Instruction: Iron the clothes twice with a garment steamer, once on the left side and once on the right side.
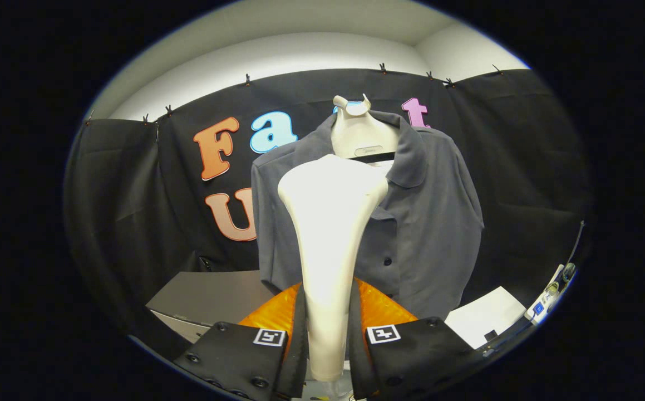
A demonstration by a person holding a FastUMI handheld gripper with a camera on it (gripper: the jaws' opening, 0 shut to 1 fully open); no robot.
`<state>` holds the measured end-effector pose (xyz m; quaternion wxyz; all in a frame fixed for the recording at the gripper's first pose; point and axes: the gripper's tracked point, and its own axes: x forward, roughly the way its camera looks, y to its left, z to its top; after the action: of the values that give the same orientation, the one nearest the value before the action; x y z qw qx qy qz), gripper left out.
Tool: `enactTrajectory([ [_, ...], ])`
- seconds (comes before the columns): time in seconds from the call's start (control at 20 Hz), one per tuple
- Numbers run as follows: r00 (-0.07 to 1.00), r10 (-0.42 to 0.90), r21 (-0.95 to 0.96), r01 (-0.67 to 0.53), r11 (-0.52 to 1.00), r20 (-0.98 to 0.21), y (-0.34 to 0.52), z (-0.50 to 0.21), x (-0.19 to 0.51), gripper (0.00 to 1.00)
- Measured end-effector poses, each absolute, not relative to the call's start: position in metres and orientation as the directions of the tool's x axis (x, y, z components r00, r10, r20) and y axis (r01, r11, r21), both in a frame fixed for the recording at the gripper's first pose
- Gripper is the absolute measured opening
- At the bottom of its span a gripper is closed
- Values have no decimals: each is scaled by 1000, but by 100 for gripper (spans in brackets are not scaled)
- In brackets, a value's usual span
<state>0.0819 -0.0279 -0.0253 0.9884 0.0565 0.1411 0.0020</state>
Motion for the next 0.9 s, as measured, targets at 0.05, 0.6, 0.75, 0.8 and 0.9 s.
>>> enactTrajectory([
  [0.05, 960, 20, 112, 12, 994, -280, -32, -27, 85, 39],
  [0.6, 941, 75, 85, -50, 995, -330, -38, -57, 130, 40],
  [0.75, 936, 77, 80, -52, 995, -345, -37, -71, 137, 40],
  [0.8, 933, 79, 80, -54, 995, -350, -36, -75, 138, 39],
  [0.9, 931, 85, 83, -59, 995, -355, -35, -82, 140, 39],
])
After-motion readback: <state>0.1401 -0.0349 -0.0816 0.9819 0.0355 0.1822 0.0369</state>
